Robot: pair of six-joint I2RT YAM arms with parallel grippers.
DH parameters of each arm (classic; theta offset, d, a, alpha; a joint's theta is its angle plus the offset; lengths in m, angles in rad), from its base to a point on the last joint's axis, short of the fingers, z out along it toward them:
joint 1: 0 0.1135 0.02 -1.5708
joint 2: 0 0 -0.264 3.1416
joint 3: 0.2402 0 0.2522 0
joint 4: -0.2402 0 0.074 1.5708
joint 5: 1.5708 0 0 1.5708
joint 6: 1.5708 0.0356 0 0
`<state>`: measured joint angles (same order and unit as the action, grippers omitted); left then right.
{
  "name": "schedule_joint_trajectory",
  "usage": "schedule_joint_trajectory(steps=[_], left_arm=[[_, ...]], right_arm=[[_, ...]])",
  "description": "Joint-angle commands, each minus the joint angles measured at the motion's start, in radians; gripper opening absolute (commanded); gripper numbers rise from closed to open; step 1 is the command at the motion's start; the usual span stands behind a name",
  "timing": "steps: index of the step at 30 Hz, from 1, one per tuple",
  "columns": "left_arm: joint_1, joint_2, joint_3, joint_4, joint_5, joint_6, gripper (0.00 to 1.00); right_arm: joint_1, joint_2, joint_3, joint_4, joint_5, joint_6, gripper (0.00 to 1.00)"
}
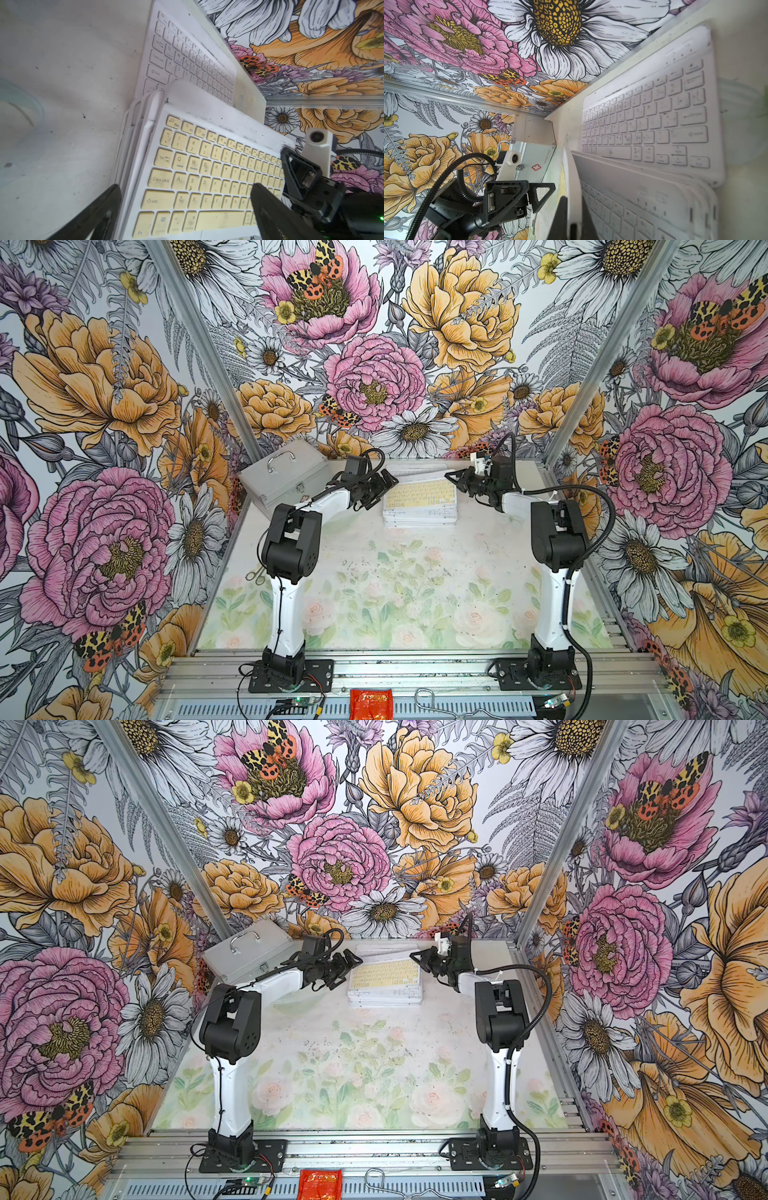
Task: Stack the numeric keypads
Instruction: Place the numeric keypad at the numeric keypad.
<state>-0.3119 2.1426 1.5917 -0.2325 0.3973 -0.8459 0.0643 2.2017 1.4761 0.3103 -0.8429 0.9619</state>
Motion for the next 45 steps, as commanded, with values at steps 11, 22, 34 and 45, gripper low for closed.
schedule_joint_trajectory(steps=[11, 22, 34, 45], left_arm=[[-0.016, 0.017, 0.040, -0.016, -0.014, 0.025, 0.99], [-0.022, 0.018, 0.037, -0.017, -0.014, 0.024, 0.99], [-0.022, 0.000, 0.012, -0.017, -0.016, 0.024, 0.99], [-0.007, -0.028, -0.015, -0.018, -0.009, 0.028, 0.99]], right_arm=[[0.002, 0.058, 0.086, -0.190, 0.044, -0.169, 0.21], [0.003, 0.056, 0.127, -0.350, 0.127, -0.295, 0.41], [0.015, 0.033, 0.141, -0.451, 0.231, -0.388, 0.49], [0.015, -0.037, 0.108, -0.500, 0.350, -0.443, 0.81]])
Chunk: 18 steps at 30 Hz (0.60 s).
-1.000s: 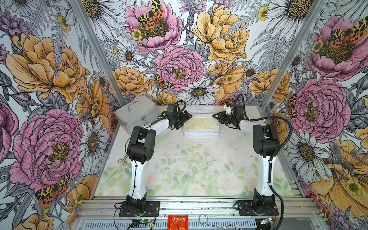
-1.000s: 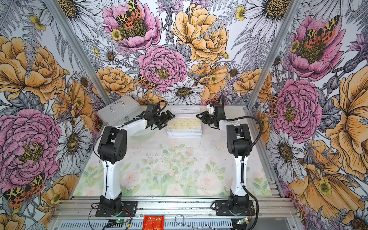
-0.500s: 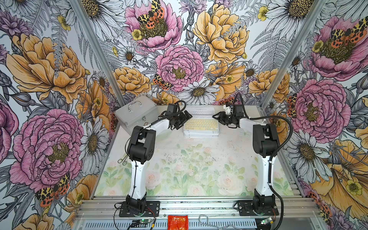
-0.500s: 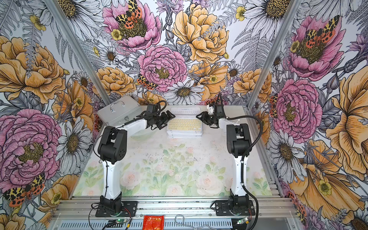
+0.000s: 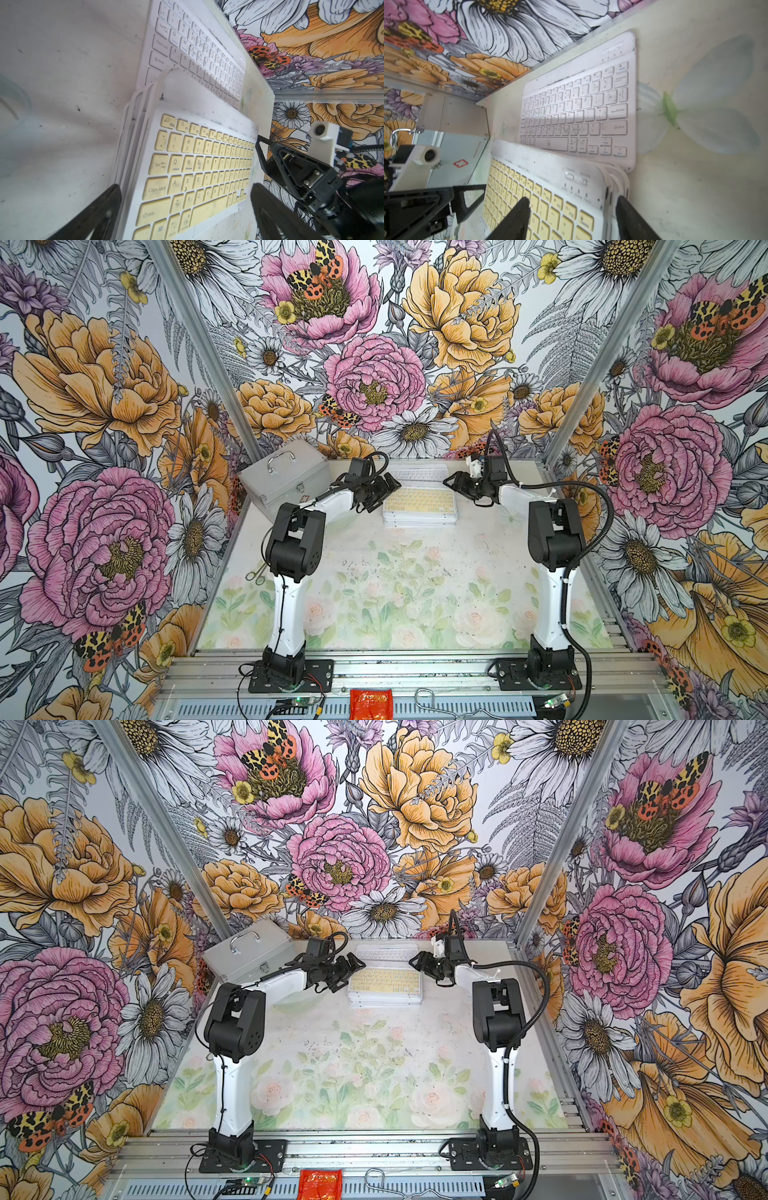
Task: Stack the numeric keypads
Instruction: Place the numeric keypad at the numeric keypad.
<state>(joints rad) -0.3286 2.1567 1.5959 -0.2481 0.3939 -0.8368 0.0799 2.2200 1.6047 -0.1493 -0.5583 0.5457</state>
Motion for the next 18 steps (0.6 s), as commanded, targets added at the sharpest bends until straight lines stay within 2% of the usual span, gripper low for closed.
schedule_joint_trajectory(steps=[1, 3, 7, 18], left_arm=[[0.014, -0.047, -0.025, -0.002, -0.005, 0.020, 0.99], [0.023, -0.057, -0.038, -0.002, -0.005, 0.025, 0.99], [0.036, -0.086, -0.062, -0.009, -0.008, 0.037, 0.99], [0.040, -0.122, -0.095, -0.032, -0.017, 0.062, 0.99]], right_arm=[[0.000, -0.066, -0.033, -0.041, 0.075, -0.027, 0.87], [0.000, -0.089, -0.066, -0.041, 0.097, -0.026, 0.99], [0.000, -0.119, -0.127, -0.039, 0.111, -0.004, 1.00], [0.035, -0.118, -0.187, 0.017, 0.017, 0.081, 1.00]])
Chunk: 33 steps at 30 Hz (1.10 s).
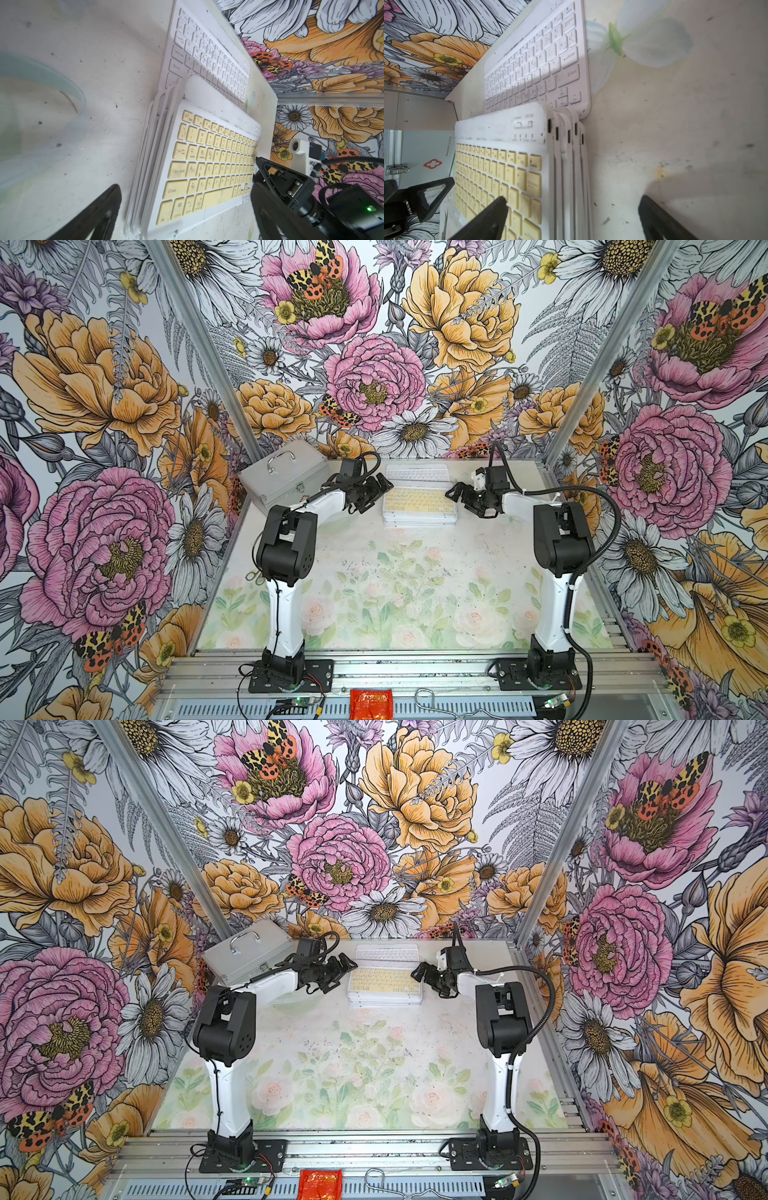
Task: Stack the numeric keypads
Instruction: Place the numeric keypad at the numeric keypad, then move the numeric keypads at the center of the board.
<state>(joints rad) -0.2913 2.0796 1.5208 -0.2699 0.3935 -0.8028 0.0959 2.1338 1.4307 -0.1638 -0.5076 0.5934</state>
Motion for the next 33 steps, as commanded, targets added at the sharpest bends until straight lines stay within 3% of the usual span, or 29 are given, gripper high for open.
schedule_joint_trajectory(steps=[1, 33], left_arm=[[0.004, -0.048, -0.025, -0.011, -0.015, 0.027, 0.99], [0.052, -0.230, -0.235, 0.040, 0.011, -0.010, 0.99]], right_arm=[[0.020, -0.029, -0.014, 0.039, -0.041, 0.043, 1.00], [0.144, 0.037, -0.025, 0.101, -0.020, 0.157, 1.00]])
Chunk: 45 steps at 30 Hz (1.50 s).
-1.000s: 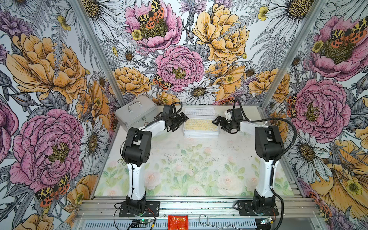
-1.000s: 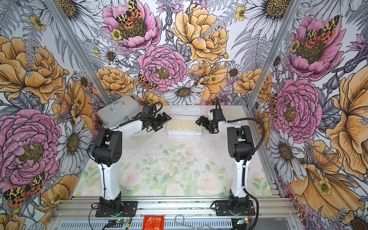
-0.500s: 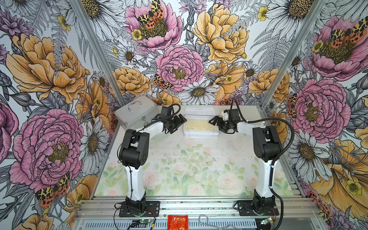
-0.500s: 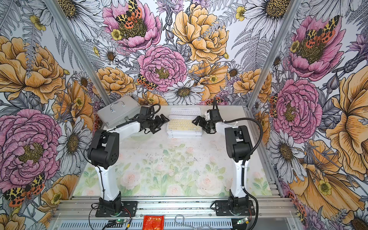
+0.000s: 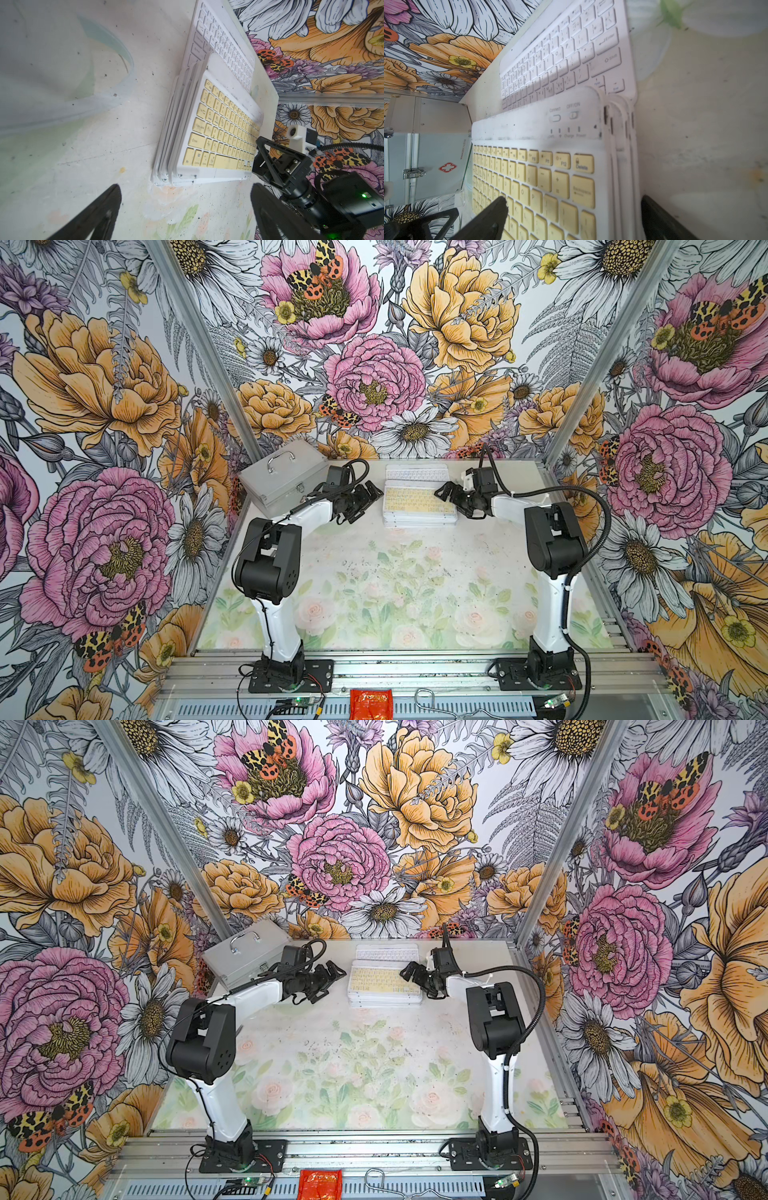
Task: Stack the numeric keypads
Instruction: Move the numeric keypads at the center of the board.
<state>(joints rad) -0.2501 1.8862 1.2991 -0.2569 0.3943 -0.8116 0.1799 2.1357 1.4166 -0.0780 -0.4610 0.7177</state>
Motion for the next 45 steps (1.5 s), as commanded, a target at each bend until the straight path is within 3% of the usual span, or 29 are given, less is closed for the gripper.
schedule_joint_trajectory(steps=[1, 11, 35, 45], left_arm=[[0.012, -0.038, -0.014, 0.027, 0.011, -0.001, 0.99], [0.013, -0.048, -0.024, 0.027, 0.017, -0.001, 0.99], [0.071, -0.157, -0.110, 0.027, 0.041, 0.005, 0.99], [0.049, -0.180, -0.096, -0.025, 0.056, 0.016, 0.99]], right_arm=[[0.062, 0.036, -0.012, 0.021, -0.070, 0.039, 0.99], [0.103, 0.042, -0.024, 0.081, -0.071, 0.116, 1.00], [0.252, 0.155, 0.165, 0.077, -0.030, 0.208, 1.00], [0.180, -0.048, 0.143, -0.059, 0.025, 0.097, 1.00]])
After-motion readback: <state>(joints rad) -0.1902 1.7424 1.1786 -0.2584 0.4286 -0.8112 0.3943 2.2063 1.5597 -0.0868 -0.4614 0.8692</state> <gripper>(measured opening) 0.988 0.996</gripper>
